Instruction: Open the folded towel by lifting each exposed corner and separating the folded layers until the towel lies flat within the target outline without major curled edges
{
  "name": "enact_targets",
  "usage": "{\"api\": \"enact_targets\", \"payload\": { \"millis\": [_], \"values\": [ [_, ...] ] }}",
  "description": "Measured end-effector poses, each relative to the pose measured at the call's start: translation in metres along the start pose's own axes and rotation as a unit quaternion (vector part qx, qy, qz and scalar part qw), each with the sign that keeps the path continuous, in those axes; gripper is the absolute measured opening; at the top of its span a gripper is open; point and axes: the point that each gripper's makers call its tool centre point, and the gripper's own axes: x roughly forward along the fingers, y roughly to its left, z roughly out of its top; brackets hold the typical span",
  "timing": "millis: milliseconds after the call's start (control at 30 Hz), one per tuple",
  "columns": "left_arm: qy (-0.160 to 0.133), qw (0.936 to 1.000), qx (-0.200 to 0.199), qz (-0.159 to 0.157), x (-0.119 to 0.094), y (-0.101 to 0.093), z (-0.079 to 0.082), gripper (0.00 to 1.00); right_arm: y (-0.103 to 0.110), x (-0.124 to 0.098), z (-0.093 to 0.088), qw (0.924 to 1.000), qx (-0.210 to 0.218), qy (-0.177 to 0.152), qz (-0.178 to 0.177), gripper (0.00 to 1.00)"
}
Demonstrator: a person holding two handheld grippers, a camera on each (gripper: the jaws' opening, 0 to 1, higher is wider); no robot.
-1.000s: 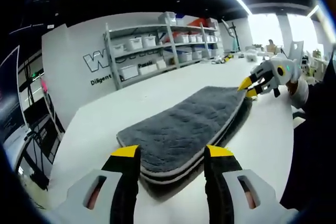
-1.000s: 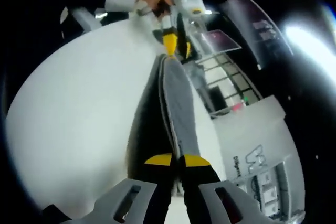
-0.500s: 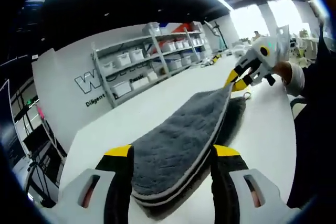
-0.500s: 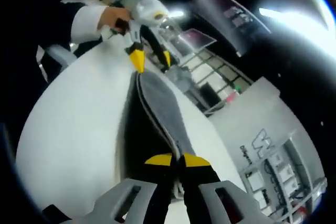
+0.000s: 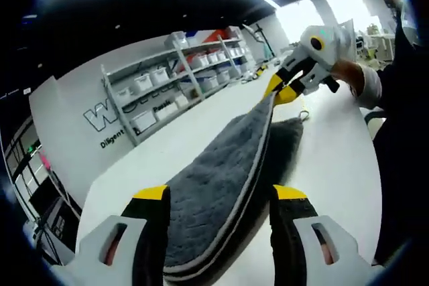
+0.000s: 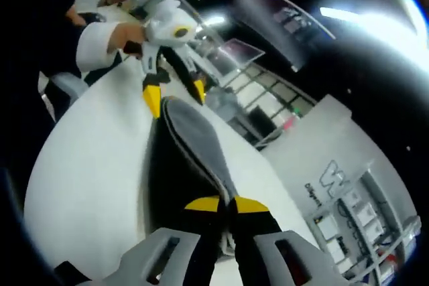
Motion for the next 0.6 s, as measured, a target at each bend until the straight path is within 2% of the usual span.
{"api": "enact_targets", "payload": {
  "millis": [400,500,600],
  "values": [
    [0.015,0.9977,0.060,0.027,0.007,0.003,-0.008,0.52,-0.003,-0.004,0.005,0.9997,0.021,-0.009,-0.006,0.01],
    [0.022,0.9937,0.102,0.041,0.007,0.006,-0.011,0.48,-0.005,-0.005,0.006,0.9996,0.025,-0.012,-0.009,0.01],
    [0.024,0.9936,0.101,0.044,0.007,0.007,-0.013,0.46,-0.005,-0.005,0.006,0.9995,0.026,-0.013,-0.010,0.01]
  ]
}}
